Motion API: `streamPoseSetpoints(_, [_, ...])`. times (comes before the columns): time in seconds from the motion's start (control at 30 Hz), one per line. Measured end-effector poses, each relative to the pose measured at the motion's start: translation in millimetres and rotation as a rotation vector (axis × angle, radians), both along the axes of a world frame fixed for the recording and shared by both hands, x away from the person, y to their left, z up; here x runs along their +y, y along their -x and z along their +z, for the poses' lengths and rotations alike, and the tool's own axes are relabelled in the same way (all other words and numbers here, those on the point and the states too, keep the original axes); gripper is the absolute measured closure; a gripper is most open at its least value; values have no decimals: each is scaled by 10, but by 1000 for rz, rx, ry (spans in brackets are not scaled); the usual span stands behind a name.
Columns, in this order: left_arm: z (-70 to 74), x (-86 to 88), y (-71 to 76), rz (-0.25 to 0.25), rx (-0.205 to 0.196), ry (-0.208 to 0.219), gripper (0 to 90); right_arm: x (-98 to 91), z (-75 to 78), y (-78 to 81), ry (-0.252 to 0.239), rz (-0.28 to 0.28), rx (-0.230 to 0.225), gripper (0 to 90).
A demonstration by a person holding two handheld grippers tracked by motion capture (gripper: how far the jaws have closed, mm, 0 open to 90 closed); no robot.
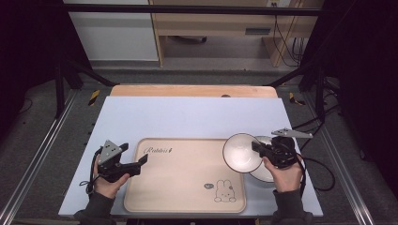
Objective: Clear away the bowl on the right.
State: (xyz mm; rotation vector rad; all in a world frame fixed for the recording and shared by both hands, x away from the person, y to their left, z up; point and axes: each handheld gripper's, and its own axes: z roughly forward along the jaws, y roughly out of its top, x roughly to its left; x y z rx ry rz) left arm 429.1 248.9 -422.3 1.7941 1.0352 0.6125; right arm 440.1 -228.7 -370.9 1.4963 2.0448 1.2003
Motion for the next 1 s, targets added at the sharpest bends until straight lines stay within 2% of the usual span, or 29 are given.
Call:
streamPoseSetpoints(0.63, [12,4,8,-4,-2,2,137,356,1,-105,22,78,4,818])
streamPoseSetpoints(1.0, [16,8,8,-4,-2,5,137,564,16,-165,18,126,2,818])
